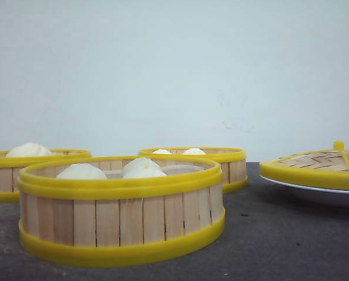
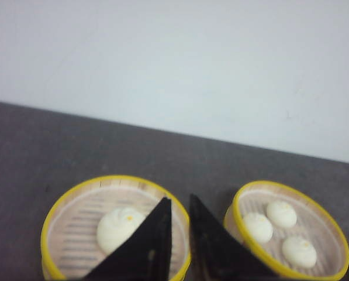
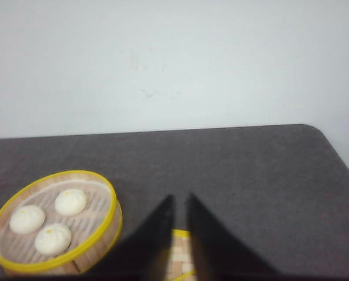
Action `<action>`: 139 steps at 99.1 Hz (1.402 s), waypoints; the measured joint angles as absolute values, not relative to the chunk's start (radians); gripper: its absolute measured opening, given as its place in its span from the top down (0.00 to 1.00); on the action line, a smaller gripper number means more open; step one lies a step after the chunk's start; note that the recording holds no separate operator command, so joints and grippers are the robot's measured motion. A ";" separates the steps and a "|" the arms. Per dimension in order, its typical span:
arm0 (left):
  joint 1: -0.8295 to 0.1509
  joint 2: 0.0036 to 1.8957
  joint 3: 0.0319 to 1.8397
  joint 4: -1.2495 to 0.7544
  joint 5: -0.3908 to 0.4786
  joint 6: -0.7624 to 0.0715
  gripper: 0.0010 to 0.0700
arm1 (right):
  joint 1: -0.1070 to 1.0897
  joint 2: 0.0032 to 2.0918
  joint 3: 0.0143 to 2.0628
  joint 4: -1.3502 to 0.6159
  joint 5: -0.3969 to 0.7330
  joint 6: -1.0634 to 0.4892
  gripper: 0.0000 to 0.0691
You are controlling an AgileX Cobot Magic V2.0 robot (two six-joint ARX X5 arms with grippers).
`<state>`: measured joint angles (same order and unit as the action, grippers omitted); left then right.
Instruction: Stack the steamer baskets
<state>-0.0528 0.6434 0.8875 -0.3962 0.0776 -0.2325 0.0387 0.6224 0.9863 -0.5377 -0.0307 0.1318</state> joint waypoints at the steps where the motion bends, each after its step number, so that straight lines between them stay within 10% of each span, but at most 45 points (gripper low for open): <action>1: -0.053 0.643 0.887 -0.398 0.078 -0.232 0.89 | 0.040 0.623 0.986 -0.538 -0.031 0.131 0.79; 12: -0.053 0.643 0.888 -0.404 0.078 -0.228 0.54 | 0.050 0.625 0.986 -0.539 -0.041 0.132 0.32; 25: -0.053 0.643 0.888 -0.409 0.078 -0.227 0.35 | 0.060 0.641 0.986 -0.539 -0.107 0.137 0.16; 60: -0.054 0.642 0.887 -0.409 0.155 -0.227 0.32 | 0.118 0.860 1.018 -0.528 -0.287 0.213 0.14; 139: -0.188 0.594 0.888 -0.416 0.215 -0.228 0.32 | 0.230 1.783 1.483 -0.526 -0.247 0.273 0.31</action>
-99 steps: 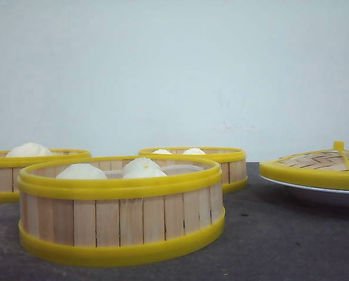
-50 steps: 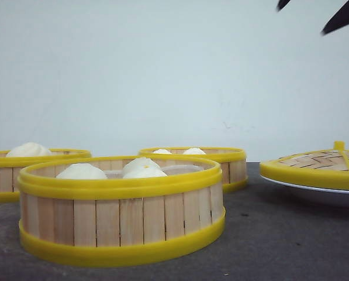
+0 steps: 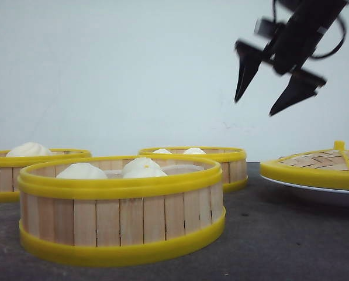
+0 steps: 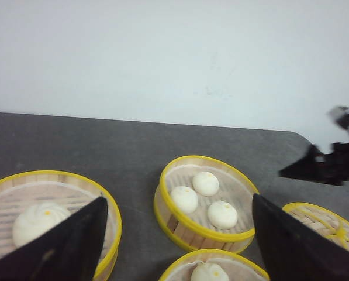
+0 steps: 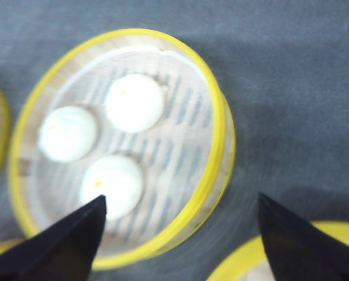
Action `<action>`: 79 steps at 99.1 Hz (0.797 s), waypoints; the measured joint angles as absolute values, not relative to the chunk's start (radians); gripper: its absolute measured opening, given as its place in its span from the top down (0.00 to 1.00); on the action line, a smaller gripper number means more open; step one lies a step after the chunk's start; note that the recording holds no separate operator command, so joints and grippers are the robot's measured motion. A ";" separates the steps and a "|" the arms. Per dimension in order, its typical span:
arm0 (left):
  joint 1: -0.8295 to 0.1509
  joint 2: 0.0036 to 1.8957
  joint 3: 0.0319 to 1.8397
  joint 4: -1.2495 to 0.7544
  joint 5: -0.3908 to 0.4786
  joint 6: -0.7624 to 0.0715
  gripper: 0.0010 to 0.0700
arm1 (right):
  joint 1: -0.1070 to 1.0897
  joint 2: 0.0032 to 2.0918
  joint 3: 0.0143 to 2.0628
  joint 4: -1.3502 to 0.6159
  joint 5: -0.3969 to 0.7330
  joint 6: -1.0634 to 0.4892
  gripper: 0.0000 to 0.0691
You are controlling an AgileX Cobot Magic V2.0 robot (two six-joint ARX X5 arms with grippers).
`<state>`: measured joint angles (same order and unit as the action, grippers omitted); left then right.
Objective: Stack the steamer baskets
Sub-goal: 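Lower the right gripper onto the rim of the farther steamer basket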
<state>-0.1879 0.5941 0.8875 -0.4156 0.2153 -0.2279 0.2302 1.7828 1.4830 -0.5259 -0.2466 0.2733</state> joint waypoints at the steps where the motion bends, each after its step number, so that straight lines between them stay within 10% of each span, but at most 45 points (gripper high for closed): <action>1: -0.188 0.594 0.887 -0.416 0.215 -0.228 0.32 | 0.231 1.791 1.488 -0.526 -0.240 0.274 0.32; 51: -0.215 0.506 0.888 -0.483 0.215 -0.228 0.32 | 0.289 2.019 1.552 -0.470 -0.101 0.332 0.44; 79: -0.215 0.464 0.887 -0.493 0.215 -0.228 0.32 | 0.313 2.032 1.552 -0.430 -0.023 0.350 0.82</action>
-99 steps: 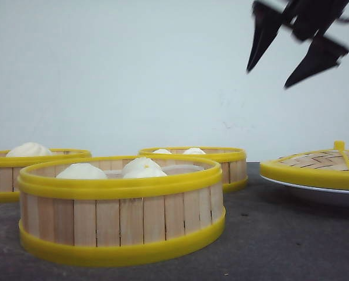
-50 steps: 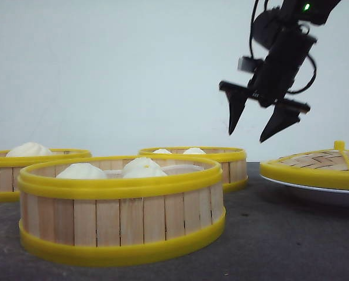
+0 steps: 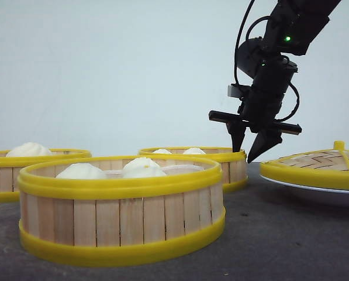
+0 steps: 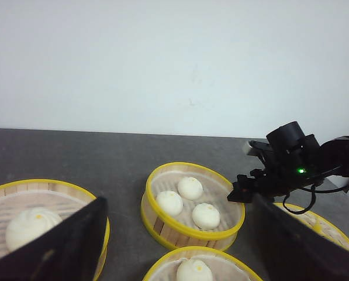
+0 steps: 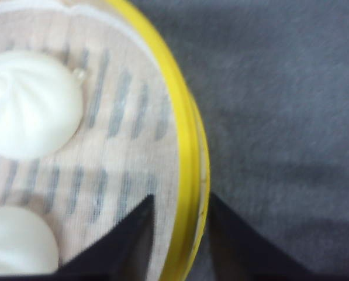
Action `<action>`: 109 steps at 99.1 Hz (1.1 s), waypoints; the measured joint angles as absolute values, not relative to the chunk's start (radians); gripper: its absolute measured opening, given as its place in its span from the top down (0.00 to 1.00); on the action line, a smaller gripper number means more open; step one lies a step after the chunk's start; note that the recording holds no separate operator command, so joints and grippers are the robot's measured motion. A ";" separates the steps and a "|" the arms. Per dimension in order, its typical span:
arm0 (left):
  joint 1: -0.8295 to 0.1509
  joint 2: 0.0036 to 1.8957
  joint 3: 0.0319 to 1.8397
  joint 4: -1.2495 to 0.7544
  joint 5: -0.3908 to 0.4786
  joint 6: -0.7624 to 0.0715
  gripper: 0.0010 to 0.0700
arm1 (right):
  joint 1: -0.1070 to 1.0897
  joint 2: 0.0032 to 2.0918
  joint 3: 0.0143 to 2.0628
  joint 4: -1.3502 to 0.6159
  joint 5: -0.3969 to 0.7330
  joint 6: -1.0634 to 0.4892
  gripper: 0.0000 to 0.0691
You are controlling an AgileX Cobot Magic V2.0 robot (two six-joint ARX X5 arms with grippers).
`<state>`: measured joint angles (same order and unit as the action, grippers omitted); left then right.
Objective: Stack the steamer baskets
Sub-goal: 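Lower the right gripper onto the rim of the farther steamer basket, then grasp the basket rim with the right gripper and lift it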
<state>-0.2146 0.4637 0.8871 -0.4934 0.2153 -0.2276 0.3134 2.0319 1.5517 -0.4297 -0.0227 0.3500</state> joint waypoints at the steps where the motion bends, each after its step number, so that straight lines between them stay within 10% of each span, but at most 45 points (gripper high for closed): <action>1: -0.215 0.463 0.888 -0.495 0.216 -0.228 0.32 | 0.314 2.032 1.552 -0.429 -0.020 0.350 0.83; 109: -0.215 0.397 0.888 -0.617 0.216 -0.227 0.32 | 0.282 1.664 1.551 -0.486 -0.054 0.393 0.95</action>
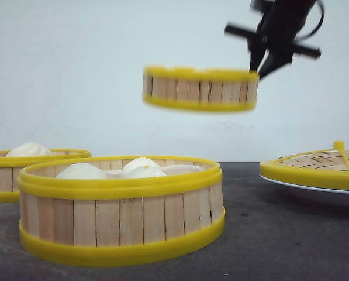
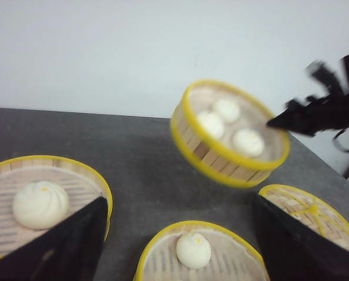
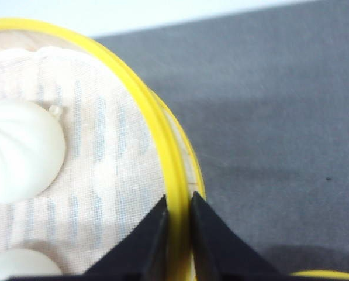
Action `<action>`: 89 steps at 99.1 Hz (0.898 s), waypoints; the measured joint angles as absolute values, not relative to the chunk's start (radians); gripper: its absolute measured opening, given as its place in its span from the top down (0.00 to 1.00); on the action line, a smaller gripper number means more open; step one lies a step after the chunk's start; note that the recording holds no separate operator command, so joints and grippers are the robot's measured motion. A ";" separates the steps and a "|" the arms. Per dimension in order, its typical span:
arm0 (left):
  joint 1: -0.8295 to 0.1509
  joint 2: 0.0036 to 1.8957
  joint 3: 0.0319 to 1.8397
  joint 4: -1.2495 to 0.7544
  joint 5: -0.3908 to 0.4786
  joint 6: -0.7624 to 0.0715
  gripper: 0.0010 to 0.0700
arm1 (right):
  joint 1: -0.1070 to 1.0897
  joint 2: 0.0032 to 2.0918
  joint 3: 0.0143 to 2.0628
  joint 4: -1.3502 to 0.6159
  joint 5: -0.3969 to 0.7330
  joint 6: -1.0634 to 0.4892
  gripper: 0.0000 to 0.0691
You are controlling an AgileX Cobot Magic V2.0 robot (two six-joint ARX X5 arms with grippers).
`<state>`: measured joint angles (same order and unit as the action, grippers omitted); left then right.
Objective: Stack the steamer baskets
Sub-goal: 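Grasp the basket rim with the right gripper and lift it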
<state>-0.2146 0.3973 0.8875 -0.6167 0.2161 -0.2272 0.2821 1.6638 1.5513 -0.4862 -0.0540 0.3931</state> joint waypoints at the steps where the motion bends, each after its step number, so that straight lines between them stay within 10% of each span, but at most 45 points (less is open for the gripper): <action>1: -0.215 0.397 0.888 -0.619 0.216 -0.227 0.32 | 0.282 1.657 1.551 -0.492 -0.057 0.392 0.95; 89: -0.215 0.397 0.888 -0.648 0.242 -0.225 0.32 | 0.664 1.553 1.551 -0.781 -0.156 0.144 0.95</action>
